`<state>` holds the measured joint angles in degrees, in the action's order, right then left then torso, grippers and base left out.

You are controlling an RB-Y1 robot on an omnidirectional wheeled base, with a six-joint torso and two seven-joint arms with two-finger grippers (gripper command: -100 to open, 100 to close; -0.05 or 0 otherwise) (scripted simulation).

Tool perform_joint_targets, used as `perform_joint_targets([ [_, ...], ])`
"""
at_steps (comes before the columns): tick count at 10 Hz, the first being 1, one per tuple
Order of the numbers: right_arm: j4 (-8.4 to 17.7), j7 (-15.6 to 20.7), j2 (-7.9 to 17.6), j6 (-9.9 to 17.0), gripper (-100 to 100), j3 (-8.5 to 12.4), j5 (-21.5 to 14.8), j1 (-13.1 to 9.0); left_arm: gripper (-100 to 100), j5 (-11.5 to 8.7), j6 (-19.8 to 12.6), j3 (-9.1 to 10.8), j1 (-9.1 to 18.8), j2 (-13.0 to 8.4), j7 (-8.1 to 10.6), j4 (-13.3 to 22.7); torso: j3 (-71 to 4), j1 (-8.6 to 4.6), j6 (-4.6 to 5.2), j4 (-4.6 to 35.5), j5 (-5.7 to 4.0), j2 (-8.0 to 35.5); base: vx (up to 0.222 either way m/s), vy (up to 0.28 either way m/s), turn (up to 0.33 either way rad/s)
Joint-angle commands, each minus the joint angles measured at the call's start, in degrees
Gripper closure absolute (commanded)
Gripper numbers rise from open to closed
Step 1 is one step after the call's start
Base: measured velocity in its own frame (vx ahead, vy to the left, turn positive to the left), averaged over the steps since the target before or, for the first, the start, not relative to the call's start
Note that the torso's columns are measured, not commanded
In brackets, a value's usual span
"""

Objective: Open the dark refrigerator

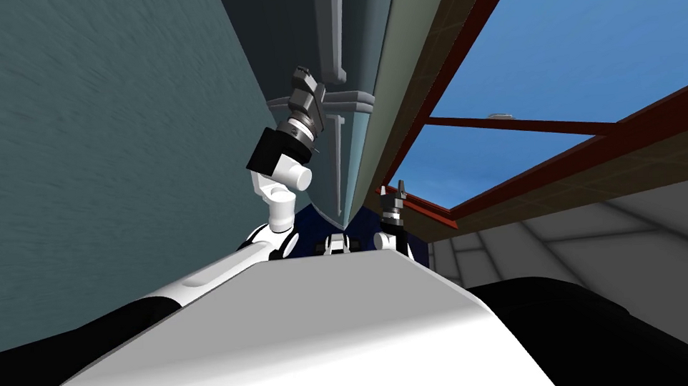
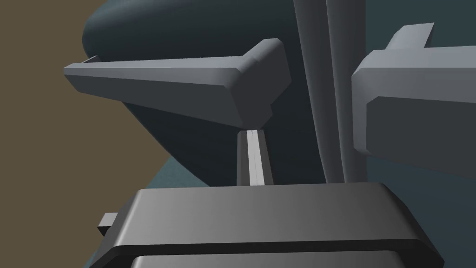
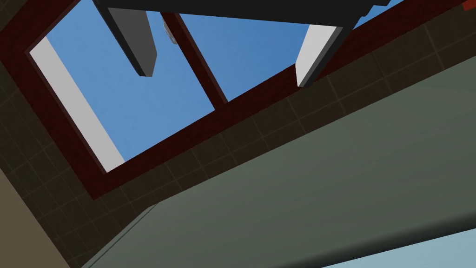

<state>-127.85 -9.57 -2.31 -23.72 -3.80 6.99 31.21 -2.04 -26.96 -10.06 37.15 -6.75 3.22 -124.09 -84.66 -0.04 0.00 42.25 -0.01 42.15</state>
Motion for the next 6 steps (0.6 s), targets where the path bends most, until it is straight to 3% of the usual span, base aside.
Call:
perform_joint_targets([
  [1, 0.00, 0.00, 0.00, 0.00, 0, 0.00, 0.00, 0.00, -100, -1.17, -2.26, 1.99, 1.87, 0.03, 2.77, 0.30, -0.01, -0.04, 0.01, -0.01, -0.02, -0.02, 0.007, -0.034, -0.005],
  [5, 0.00, 0.00, 0.00, 0.00, 0, 0.00, 0.00, 0.00, -100, -2.93, -5.57, 4.85, 4.15, -1.86, 6.54, 0.23, 0.05, 0.03, 0.00, 0.00, 0.01, 0.07, 0.003, -0.028, -0.005],
  [6, 0.00, 0.00, 0.00, 0.00, 0, 0.00, 0.00, 0.00, -100, -3.33, -6.30, 5.50, 4.65, -1.26, 7.39, 0.26, 0.08, 0.05, 0.00, 0.03, 0.01, 0.13, -0.001, -0.026, -0.005],
])
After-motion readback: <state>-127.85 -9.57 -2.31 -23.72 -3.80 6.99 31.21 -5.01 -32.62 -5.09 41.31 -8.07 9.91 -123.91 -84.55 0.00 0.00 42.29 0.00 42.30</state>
